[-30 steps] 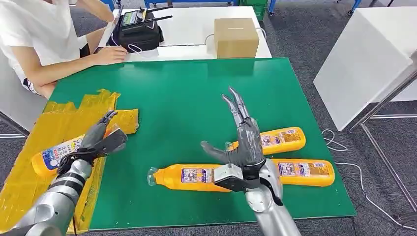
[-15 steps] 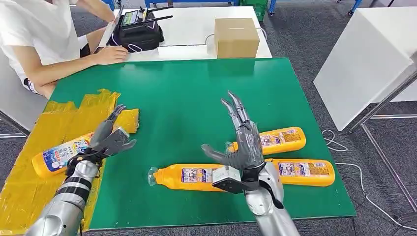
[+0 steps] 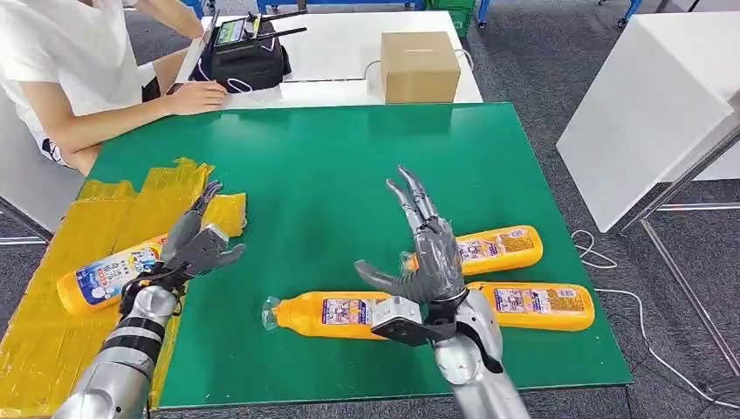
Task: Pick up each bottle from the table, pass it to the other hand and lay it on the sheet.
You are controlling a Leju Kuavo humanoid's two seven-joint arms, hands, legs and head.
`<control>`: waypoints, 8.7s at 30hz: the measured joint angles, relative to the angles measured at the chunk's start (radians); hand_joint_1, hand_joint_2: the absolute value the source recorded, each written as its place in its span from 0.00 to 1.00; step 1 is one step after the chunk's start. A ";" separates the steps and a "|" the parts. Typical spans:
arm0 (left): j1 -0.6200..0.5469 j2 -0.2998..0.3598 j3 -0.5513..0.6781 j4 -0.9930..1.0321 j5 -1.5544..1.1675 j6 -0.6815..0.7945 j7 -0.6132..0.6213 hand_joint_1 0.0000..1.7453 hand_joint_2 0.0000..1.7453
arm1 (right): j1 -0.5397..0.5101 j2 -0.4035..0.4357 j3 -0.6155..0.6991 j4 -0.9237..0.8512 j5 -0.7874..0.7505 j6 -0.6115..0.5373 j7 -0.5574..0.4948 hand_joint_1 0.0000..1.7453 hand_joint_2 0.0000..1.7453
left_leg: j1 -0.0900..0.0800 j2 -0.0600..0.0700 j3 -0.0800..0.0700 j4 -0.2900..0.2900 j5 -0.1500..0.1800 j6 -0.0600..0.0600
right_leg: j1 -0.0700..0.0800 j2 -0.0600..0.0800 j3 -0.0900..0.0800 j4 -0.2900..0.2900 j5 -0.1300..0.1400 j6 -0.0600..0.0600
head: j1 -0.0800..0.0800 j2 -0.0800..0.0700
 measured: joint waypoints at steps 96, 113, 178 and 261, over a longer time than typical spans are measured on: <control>0.420 -0.211 -0.114 -0.596 0.596 -0.200 0.043 0.00 1.00 | -0.312 0.114 0.105 0.969 0.707 -0.058 0.613 1.00 1.00 | 0.000 0.000 0.011 -0.001 -0.001 0.000 | 0.000 0.000 0.010 -0.001 0.000 -0.001 | 0.000 0.000; 0.415 -0.212 -0.106 -0.578 0.600 -0.202 0.045 0.00 1.00 | -0.322 0.121 0.068 0.998 0.678 -0.146 0.524 1.00 1.00 | 0.000 0.000 0.010 0.000 0.000 0.001 | 0.000 0.000 0.009 -0.001 0.000 -0.001 | 0.000 0.000; 0.101 -0.188 -0.473 -0.265 0.606 -0.348 0.109 0.00 1.00 | -0.249 0.177 -0.278 0.567 -0.318 0.121 -0.146 1.00 1.00 | 0.000 0.000 -0.003 0.000 0.001 0.001 | 0.000 0.000 -0.002 0.000 0.001 0.001 | 0.000 0.000; 0.116 -0.198 -0.214 -0.260 0.827 -0.227 0.143 1.00 1.00 | -0.269 0.184 0.181 0.769 -0.255 -0.161 -0.082 0.00 1.00 | 0.000 0.000 -0.004 0.000 0.001 0.001 | 0.000 0.000 -0.004 0.000 0.001 0.001 | 0.000 0.000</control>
